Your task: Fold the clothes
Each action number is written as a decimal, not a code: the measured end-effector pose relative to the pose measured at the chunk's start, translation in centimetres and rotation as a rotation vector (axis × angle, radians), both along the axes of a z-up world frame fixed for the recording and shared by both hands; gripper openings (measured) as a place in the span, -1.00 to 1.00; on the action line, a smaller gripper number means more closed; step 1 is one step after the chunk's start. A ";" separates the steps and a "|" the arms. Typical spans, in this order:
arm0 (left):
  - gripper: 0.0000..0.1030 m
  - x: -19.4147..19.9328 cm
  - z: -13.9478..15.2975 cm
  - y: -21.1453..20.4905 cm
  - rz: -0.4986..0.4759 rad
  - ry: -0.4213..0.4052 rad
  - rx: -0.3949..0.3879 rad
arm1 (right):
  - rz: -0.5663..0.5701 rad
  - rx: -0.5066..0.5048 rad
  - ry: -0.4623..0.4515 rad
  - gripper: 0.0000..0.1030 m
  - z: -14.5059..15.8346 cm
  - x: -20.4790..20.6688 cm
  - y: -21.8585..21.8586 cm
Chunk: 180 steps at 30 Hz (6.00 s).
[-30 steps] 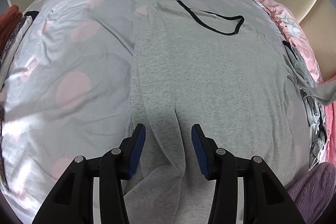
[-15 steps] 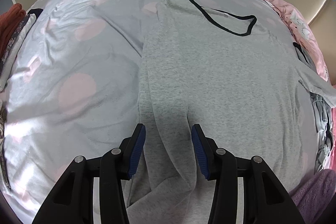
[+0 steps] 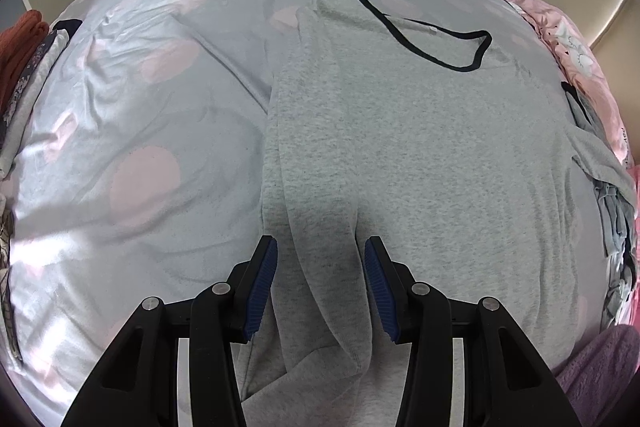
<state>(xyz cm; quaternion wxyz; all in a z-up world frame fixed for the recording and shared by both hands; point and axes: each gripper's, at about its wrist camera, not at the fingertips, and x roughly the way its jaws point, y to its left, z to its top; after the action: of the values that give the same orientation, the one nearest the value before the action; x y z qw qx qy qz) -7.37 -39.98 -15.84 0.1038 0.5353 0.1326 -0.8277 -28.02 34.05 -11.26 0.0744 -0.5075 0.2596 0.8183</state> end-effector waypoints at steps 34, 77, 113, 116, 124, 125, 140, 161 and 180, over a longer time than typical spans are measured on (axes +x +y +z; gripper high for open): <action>0.05 3.3 1.4 1.6 -0.086 -0.041 0.151 | 0.269 -0.320 0.254 -0.65 6.8 10.2 -22.6; -0.70 -6.6 1.8 -31.0 0.350 -0.194 -0.209 | 0.607 -0.416 0.040 -0.59 -9.4 9.5 -39.6; -0.86 5.6 9.4 -37.9 0.636 -0.069 -0.242 | 0.703 -0.375 0.049 -0.59 -8.9 10.0 -41.4; -0.86 6.0 8.5 -39.1 0.646 -0.105 -0.269 | 0.701 -0.375 0.051 -0.59 -8.8 9.9 -41.4; -0.65 4.0 2.0 -38.9 0.594 -0.289 -0.319 | 0.682 -0.386 0.059 -0.59 -8.8 9.7 -41.1; -0.55 4.0 2.0 -38.7 0.597 -0.281 -0.316 | 0.677 -0.386 0.067 -0.59 -8.6 9.7 -41.0; 0.00 6.3 13.5 -22.4 0.310 -0.052 -0.140 | 0.411 -0.252 0.079 -0.59 -6.0 11.5 -33.8; 0.12 8.3 2.7 -1.2 -0.086 -0.355 -0.093 | 0.749 0.013 -0.286 -0.46 -5.5 18.2 -33.5; -0.84 9.6 -2.1 -0.8 -0.108 -0.434 -0.027 | 0.819 -0.070 -0.398 -0.90 -7.7 20.4 -34.3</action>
<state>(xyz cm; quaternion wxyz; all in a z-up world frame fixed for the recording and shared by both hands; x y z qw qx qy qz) 2.18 -40.79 -17.96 0.0925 0.7057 0.0671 -0.6993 -7.67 -0.23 -18.92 -0.2244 -0.7178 0.0457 0.6575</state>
